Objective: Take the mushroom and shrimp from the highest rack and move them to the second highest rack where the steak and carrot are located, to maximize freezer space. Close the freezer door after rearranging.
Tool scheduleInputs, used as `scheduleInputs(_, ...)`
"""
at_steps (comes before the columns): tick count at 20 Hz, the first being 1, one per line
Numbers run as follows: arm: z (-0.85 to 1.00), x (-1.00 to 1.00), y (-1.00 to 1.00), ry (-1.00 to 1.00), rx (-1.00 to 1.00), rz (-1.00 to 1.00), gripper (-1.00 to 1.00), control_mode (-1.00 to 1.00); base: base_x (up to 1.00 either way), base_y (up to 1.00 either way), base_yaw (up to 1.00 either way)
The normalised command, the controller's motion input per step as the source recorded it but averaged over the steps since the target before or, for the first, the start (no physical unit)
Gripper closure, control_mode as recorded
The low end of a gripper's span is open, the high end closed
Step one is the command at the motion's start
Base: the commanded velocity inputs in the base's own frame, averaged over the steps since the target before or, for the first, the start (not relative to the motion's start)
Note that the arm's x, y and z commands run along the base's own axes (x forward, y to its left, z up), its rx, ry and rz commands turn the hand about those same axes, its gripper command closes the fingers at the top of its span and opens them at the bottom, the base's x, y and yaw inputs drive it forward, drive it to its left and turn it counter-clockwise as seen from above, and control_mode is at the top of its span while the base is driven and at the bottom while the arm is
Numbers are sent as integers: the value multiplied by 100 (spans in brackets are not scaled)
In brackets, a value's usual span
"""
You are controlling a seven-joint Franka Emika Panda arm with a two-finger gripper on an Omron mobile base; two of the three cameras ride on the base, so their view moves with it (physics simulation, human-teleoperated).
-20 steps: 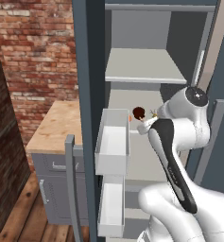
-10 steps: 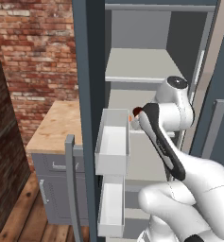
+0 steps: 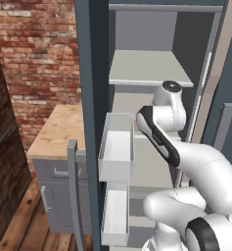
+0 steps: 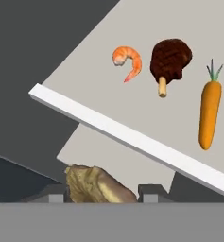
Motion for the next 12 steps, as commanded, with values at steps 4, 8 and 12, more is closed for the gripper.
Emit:
scheduleInputs(4,-33,57,0,0,0,-6,100,-100,0,0,0)
scheduleInputs(8,-32,61,-2,0,0,-4,100,-100,0,0,0)
scheduleInputs(12,-38,63,-2,0,0,-1,100,-100,0,0,0)
